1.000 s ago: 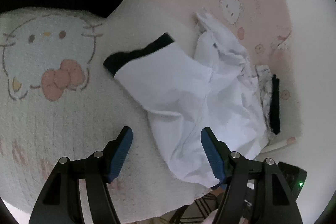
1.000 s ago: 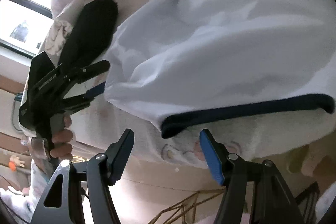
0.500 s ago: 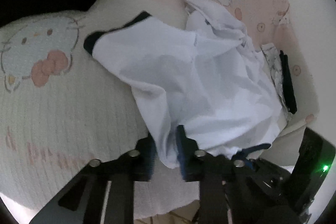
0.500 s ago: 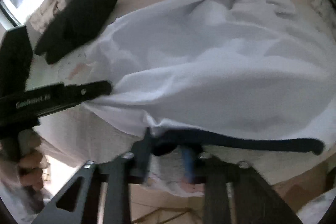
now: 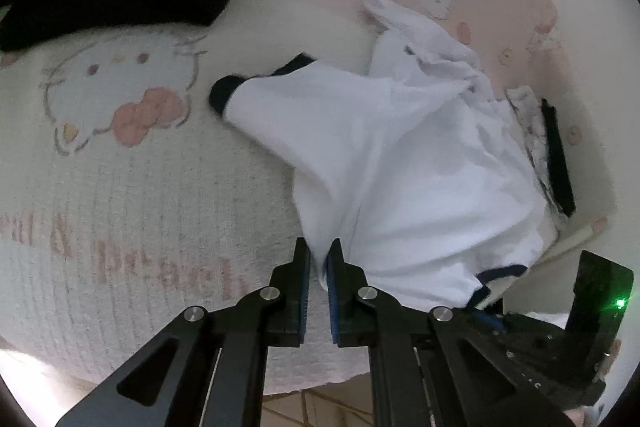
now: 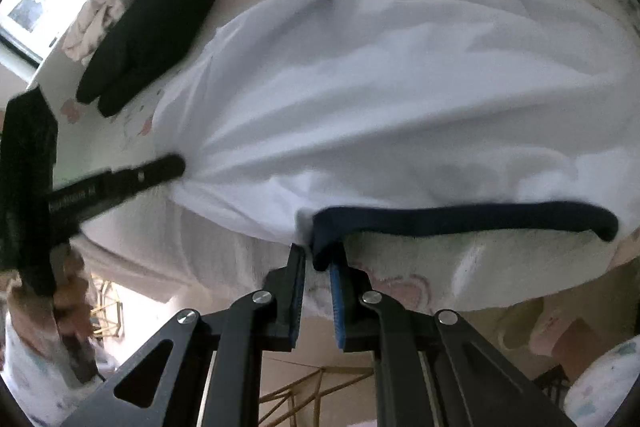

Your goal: Fold clothes

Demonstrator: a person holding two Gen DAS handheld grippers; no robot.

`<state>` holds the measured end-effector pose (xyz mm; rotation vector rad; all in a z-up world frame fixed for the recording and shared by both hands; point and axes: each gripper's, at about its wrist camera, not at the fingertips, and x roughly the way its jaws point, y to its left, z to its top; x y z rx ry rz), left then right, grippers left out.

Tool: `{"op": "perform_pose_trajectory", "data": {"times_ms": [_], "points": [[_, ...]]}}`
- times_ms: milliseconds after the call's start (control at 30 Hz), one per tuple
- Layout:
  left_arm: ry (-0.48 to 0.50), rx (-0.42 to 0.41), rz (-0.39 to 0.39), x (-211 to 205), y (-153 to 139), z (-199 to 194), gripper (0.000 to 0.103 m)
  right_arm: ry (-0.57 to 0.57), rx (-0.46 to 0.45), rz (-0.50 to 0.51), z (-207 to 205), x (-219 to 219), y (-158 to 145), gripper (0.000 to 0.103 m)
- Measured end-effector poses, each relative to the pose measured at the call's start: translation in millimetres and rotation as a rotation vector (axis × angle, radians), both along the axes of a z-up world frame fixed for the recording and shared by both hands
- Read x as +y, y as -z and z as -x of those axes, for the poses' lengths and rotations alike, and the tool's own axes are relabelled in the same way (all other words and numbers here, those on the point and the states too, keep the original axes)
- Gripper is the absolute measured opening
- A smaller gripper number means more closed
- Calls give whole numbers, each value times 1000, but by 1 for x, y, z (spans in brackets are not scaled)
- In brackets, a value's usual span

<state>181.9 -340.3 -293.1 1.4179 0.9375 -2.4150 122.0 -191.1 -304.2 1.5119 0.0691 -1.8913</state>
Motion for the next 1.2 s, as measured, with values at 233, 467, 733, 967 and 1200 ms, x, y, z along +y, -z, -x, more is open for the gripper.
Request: {"op": "perform_pose_trajectory", "data": {"times_ms": [233,467,733,967,1200], "points": [[3,40,-66,-12,-15,4,9,12,-20,111,3,12,-8,39],[-85,41,-154,-27,-14,5,60,85,-60,158,18,21,-3,50],[-85,35,-169,-36,-5,32,60,249,-192,257,35,48,22,51],[-149,48,-119,-44,6,46,41,390,-205,284,52,78,19,51],[-72,-36,98,-34,4,59,17,446,-182,156,49,76,21,0]]}}
